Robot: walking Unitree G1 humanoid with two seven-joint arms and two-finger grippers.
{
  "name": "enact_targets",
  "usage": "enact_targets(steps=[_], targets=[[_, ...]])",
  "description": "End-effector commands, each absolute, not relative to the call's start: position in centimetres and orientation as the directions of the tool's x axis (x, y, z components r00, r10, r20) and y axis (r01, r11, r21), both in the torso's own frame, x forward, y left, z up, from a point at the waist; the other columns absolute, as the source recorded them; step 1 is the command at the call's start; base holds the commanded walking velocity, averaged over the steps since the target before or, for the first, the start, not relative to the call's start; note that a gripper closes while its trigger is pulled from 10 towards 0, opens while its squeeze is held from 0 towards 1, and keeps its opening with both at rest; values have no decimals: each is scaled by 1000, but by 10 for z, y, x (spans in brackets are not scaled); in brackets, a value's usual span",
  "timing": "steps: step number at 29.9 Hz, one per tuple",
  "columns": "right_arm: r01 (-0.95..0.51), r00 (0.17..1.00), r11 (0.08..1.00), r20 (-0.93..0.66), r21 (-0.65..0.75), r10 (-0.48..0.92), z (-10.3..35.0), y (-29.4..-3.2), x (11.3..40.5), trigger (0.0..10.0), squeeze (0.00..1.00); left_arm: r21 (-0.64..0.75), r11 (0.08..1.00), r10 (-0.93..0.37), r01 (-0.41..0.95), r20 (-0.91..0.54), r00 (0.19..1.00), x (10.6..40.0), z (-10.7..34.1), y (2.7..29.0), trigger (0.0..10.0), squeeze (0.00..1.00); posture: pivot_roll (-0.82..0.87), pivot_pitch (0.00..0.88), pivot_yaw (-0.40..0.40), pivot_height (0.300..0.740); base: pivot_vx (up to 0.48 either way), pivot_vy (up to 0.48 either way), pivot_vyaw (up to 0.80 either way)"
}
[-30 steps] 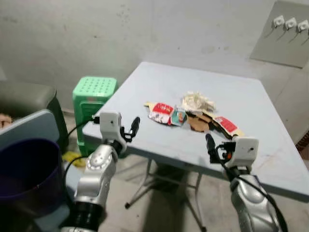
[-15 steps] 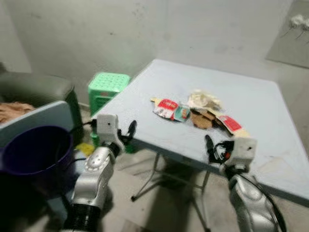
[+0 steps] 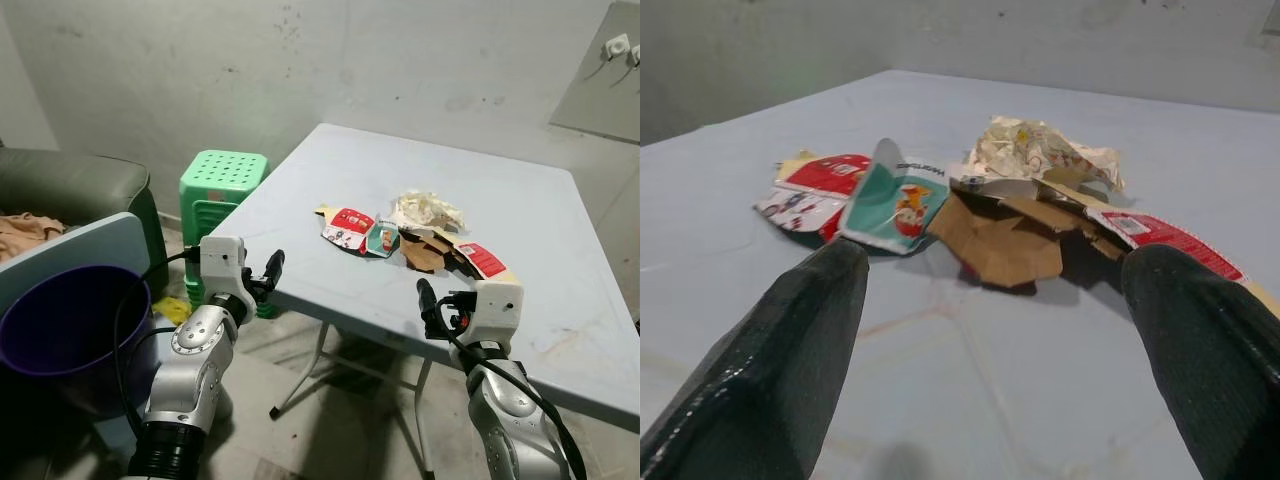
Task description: Picking trash to rubbish bin
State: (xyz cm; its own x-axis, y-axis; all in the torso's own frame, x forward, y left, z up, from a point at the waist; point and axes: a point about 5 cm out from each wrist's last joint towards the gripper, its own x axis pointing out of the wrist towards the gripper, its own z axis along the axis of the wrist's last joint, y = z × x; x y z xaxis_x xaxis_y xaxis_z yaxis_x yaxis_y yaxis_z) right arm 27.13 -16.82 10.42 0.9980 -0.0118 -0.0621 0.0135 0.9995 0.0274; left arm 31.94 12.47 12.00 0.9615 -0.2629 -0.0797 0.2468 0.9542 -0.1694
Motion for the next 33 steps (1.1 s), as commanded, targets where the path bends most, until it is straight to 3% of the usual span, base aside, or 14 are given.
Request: enact_targets(steps=[1,13,24,33], targets=[[20,999,1000,-33,11,-20,111,-171,272,10000,0,-170,951,-273,258,-70,960,320,124,123,10000,0,-38,0,-64,740,285,0,0],[28,999,1000,-23,-13,-28,110,-171,273,10000,0,-147,950,-289,276,-69,955,320,126,120,10000,0,-37,0,-63,740,333,0,0],[22,999,998,-22,-61,-23,110,-174,272,10000,0,-101,939,-337,329,-82,938,315,125,108,10000,0,-37,0,-63,740,0,0,0],[-57,997,974,-54,-218,46,114,-205,276,10000,0,-53,899,-438,435,-71,896,306,129,95,10000,0,-43,0,-65,740,0,0,0]])
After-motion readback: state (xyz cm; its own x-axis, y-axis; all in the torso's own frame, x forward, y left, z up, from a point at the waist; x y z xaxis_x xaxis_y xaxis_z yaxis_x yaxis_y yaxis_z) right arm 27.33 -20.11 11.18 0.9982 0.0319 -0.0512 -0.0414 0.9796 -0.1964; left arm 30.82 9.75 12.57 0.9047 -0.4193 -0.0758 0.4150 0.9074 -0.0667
